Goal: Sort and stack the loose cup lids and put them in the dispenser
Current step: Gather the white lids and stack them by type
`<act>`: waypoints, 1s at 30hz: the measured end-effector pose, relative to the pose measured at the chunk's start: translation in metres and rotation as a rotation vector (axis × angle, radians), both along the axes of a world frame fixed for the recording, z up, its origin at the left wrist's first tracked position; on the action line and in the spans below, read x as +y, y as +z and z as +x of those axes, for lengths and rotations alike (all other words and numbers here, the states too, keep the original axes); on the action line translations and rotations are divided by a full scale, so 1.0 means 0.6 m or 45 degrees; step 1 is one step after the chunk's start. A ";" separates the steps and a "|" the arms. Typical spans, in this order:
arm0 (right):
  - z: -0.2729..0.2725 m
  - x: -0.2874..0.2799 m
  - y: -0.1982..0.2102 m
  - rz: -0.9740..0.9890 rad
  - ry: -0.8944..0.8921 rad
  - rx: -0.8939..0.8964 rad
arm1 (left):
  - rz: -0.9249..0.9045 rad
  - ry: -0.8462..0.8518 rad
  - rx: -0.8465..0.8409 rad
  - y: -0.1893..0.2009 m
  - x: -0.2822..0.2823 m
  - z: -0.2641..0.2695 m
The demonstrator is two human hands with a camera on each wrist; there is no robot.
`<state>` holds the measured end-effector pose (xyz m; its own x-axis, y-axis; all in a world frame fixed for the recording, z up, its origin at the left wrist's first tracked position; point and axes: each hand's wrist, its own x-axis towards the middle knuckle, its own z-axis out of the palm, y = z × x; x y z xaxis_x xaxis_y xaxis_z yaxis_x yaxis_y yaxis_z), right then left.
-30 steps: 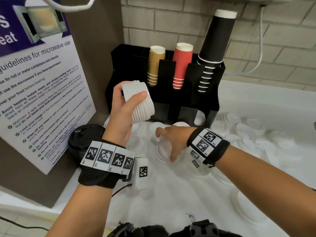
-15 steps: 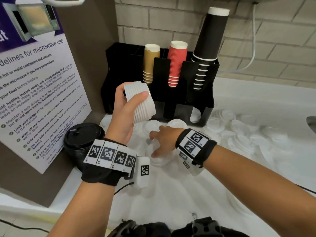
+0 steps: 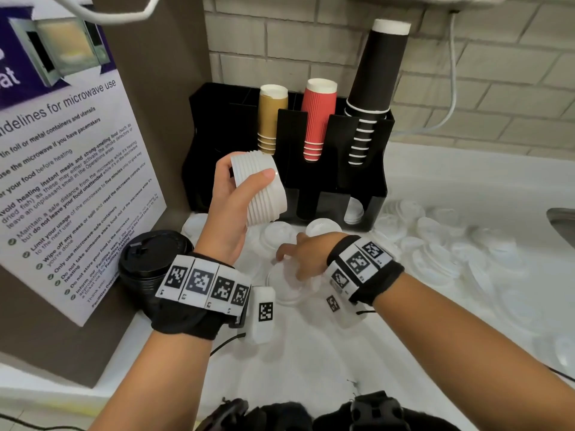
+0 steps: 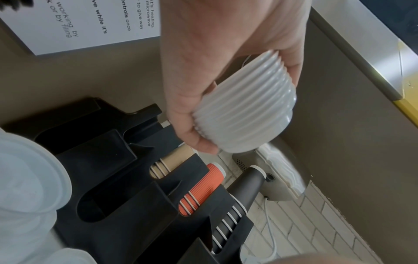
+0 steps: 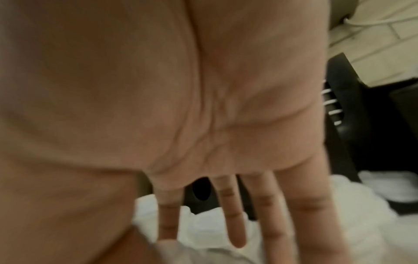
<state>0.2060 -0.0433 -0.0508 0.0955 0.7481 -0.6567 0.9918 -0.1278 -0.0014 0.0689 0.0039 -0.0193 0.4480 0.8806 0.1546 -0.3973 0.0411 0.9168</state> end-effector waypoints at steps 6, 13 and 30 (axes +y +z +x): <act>-0.003 -0.006 -0.008 0.072 0.157 -0.034 | 0.016 -0.044 -0.009 0.001 0.001 0.006; 0.006 0.000 0.018 0.303 0.100 -0.226 | 0.013 -0.053 -0.008 -0.005 0.006 0.003; 0.063 -0.119 0.039 1.254 -0.728 1.860 | 0.039 -0.302 0.037 -0.025 -0.015 0.033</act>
